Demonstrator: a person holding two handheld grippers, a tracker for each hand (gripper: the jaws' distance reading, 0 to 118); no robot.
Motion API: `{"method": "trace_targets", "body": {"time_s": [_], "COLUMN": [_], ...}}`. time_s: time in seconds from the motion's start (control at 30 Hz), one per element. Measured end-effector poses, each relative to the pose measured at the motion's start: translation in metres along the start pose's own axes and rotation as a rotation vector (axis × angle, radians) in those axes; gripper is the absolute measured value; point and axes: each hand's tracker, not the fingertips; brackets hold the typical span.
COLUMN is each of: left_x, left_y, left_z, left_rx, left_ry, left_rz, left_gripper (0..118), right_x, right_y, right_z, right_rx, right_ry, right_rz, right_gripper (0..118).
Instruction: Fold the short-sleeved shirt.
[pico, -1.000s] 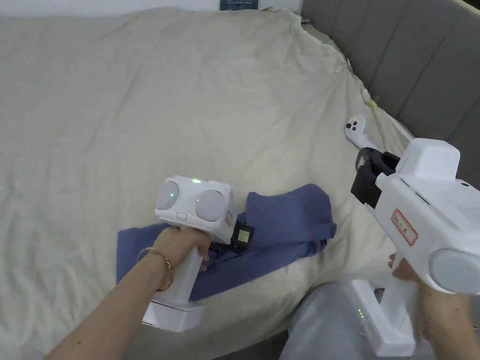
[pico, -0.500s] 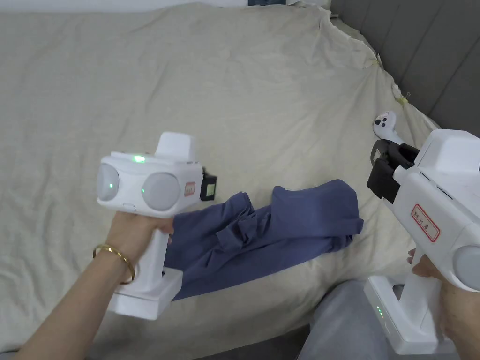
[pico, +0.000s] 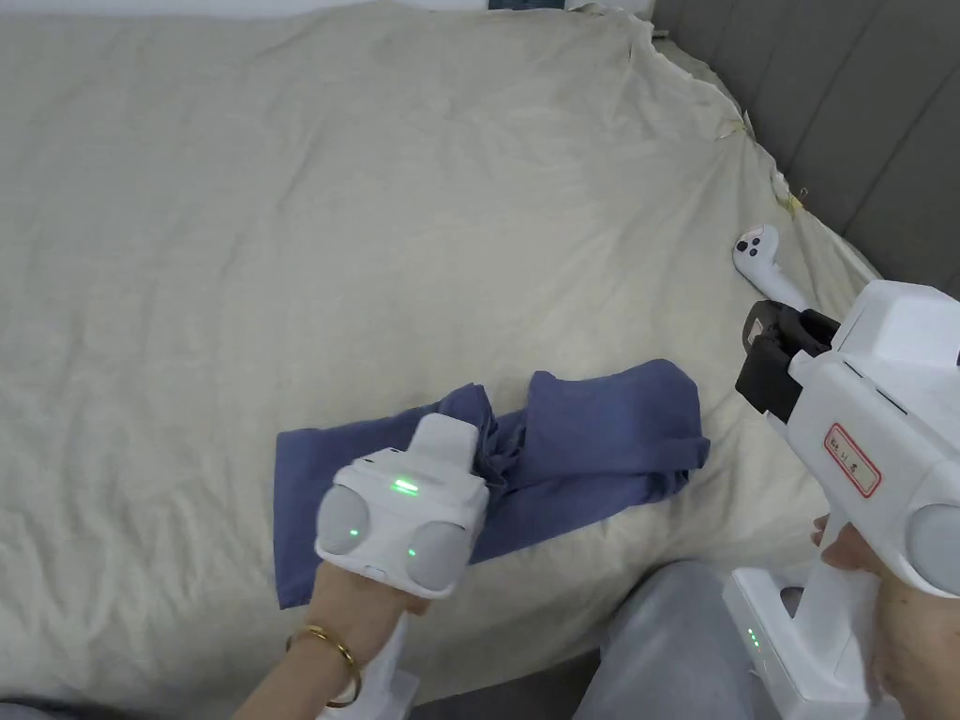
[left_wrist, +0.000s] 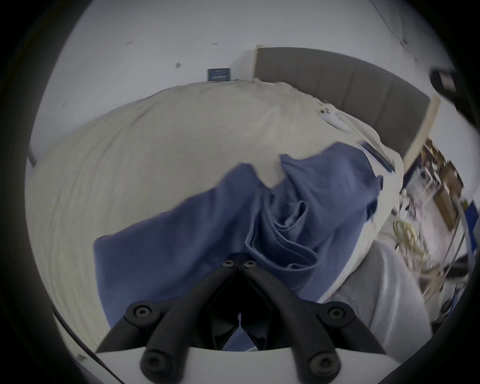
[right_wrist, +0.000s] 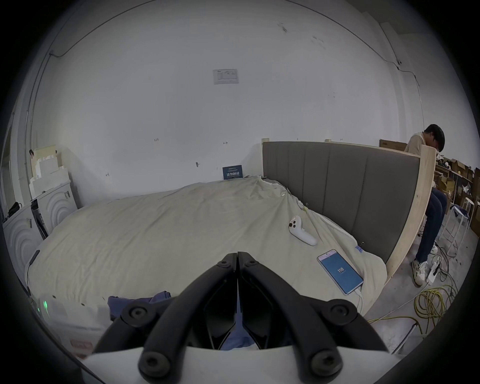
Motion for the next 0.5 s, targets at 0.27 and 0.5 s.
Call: {"method": "trace_targets", "body": {"time_s": [0.27, 0.5], "left_x": [0.050, 0.018], "left_y": [-0.014, 0.010], "left_z": [-0.013, 0.025], "left_rx": [-0.027, 0.036], "left_ry": [-0.009, -0.192], "left_rz": [-0.216, -0.089], "left_gripper": [0, 0], "right_x": [0.014, 0.014], "right_y": [-0.006, -0.005], "right_z": [0.007, 0.008], "right_rx": [-0.018, -0.012], "right_ry": [-0.024, -0.025], "right_rz": [-0.013, -0.020], "right_gripper": [0, 0]}}
